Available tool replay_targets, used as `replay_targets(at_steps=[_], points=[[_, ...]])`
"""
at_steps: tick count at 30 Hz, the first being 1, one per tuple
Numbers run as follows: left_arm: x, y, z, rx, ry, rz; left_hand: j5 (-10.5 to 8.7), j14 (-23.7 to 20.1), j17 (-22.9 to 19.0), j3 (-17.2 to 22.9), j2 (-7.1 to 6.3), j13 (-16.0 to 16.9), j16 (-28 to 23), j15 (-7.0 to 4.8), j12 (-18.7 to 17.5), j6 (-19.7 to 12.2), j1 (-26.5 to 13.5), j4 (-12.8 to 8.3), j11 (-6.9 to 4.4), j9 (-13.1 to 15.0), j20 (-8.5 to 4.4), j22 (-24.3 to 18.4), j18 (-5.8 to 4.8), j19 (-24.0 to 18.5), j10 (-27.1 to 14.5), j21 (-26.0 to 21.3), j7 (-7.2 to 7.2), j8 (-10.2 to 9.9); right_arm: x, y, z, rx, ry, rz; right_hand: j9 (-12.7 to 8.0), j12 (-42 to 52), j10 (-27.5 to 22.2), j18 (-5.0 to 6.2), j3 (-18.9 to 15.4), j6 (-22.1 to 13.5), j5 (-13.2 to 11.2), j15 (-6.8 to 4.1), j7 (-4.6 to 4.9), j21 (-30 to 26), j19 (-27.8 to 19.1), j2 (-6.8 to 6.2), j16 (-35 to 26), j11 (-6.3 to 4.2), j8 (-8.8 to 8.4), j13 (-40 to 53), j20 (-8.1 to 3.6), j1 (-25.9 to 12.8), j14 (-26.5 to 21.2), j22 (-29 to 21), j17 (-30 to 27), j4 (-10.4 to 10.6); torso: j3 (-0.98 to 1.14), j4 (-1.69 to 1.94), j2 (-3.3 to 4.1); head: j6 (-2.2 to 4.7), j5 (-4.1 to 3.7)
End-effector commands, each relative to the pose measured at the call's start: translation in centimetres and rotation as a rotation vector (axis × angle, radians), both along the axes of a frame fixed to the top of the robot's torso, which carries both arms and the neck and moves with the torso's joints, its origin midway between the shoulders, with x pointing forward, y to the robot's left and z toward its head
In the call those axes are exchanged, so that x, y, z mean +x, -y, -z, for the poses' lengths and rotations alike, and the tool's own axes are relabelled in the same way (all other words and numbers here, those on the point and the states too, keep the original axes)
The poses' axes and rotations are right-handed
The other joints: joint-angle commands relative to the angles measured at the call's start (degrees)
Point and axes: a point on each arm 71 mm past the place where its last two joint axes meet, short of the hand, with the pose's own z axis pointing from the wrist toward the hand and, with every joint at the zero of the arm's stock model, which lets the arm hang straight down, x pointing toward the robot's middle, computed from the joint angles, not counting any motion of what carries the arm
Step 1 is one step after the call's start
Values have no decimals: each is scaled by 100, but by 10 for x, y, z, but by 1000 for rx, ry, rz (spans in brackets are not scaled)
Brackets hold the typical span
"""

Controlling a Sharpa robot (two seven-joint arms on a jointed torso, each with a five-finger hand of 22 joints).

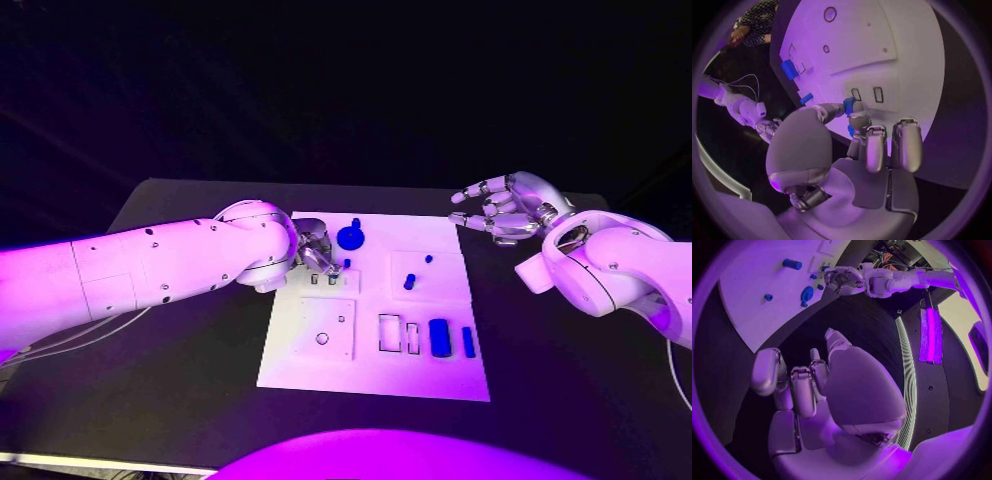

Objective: Assemble the parts on the task board

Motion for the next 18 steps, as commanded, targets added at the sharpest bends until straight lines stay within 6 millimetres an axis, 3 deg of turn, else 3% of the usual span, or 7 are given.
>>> replay_targets(at_steps=[1, 18], points=[[-2, 1, 1, 23, -15, 32, 57, 597, 1482, 1233, 37, -17, 40, -45, 18, 127, -36, -1261, -6, 11, -5, 90, -47, 21, 29, 25, -77, 27, -1, -1, 0, -6, 5, -20, -5, -40, -37, 44, 27, -33, 14, -35, 4, -17, -27, -2, -27, -12, 26, 64, -2, 2, 410, -4, 797, 6, 1, 2, 5, -4, -2], [-3, -1, 3, 49, -34, 48, 103, 600, 1491, 1242, 35, -14, 45, -48, 17, 140, -52, -1278, -9, 15, -9, 98, -48, 26, 37, 28, -80, 27, -1, -1, 3, -7, -2, -22, -5, -40, -37, 44, 27, -33, 14, -35, 4, -17, -27, -2, -27, -12, 26, 64, -2, 2, 410, -4, 797, 6, -3, 2, 5, -41, 10]])
